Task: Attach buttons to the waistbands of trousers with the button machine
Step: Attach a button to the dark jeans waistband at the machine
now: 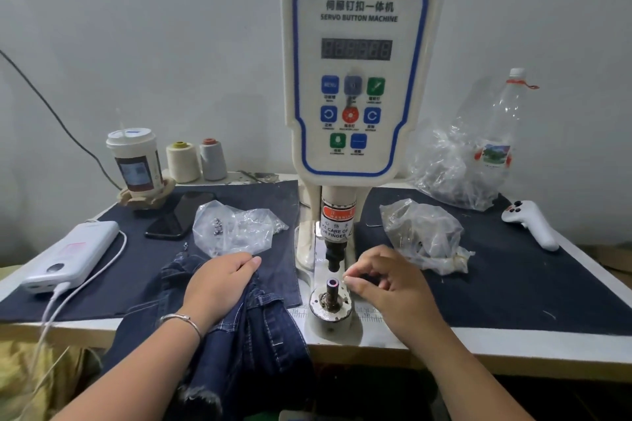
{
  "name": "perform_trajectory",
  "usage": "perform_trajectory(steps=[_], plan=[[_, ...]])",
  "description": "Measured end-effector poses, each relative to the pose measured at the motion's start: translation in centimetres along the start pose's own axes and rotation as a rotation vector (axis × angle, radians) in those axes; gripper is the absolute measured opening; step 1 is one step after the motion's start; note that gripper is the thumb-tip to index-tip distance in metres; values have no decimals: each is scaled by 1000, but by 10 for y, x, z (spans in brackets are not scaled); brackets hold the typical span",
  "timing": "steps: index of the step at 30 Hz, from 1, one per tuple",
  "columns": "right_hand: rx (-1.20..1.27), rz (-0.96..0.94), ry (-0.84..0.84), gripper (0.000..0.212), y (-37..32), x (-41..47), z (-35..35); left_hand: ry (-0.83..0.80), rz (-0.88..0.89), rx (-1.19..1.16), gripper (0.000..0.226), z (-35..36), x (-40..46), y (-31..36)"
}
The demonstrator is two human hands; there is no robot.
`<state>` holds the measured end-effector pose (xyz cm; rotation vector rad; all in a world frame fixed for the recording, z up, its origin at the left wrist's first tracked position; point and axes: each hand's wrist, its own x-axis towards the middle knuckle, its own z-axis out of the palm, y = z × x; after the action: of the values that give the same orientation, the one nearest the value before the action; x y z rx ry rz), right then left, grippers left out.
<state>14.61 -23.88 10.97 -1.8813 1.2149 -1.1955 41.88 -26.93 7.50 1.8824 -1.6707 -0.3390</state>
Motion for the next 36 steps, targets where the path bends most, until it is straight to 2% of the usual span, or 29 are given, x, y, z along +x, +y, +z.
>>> perform_trajectory(steps=[21, 26, 29, 31, 34, 36], plan=[[-22, 57, -43, 5, -13, 6, 6, 12, 24, 2, 45, 2, 3, -4], [27, 85, 23, 8, -20, -8, -1, -31, 25, 52, 45, -2, 2, 1], [70, 80, 68, 15, -29, -27, -11, -133, 60, 46, 45, -14, -3, 13], [70, 75, 37, 17, -38, -38, -20, -259, 85, -62, 46, -34, -9, 24], [93, 94, -52, 14, -60, -49, -27, -579, 115, -217, 44, -76, -28, 45], [120, 95, -123, 13, -78, -55, -23, -762, 165, -193, 39, -98, -46, 58]])
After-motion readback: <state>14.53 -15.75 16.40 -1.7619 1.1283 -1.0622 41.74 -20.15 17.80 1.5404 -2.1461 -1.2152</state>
